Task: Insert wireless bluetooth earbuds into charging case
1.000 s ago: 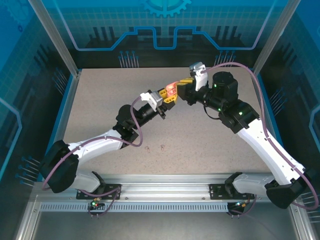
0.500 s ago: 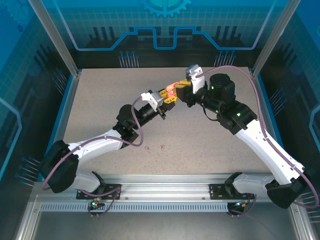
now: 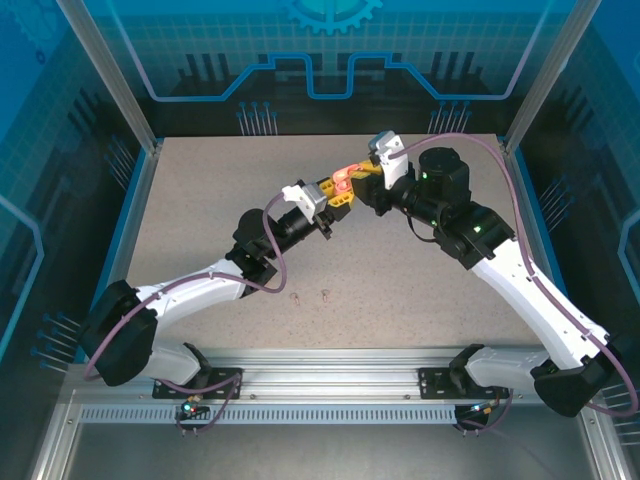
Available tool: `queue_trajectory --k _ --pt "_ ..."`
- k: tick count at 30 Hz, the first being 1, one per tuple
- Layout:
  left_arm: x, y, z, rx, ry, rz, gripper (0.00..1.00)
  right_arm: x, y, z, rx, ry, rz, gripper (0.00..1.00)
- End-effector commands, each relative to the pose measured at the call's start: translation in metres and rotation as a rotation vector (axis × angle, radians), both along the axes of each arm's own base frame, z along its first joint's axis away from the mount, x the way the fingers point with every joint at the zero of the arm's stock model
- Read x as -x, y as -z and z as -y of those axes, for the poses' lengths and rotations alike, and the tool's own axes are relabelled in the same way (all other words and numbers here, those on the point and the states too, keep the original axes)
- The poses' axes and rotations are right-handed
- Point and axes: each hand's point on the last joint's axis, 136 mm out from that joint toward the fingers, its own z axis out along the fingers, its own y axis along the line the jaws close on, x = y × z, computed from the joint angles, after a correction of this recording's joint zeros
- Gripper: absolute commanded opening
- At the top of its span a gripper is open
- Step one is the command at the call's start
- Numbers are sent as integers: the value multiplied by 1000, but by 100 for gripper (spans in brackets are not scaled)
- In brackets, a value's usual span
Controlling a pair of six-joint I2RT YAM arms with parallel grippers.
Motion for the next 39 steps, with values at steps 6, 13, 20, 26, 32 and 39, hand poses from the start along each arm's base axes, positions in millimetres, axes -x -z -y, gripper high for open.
queue_trajectory --k 6,13,20,26,32,39 --pt "8 -30 0 51 13 74 0 30 20 -27 66 -196 -79 28" --pt "7 -31 0 52 11 75 0 32 20 -31 59 -216 -94 31" --pt "7 -30 1 50 13 71 0 30 19 -28 59 -194 -89 38" --pt "6 -30 1 52 13 70 0 28 10 -21 57 -155 -65 42" --pt "7 -29 1 50 14 69 0 23 7 -13 57 -116 -56 43" --pt "5 -29 2 48 12 63 0 25 4 -10 41 -116 -56 44"
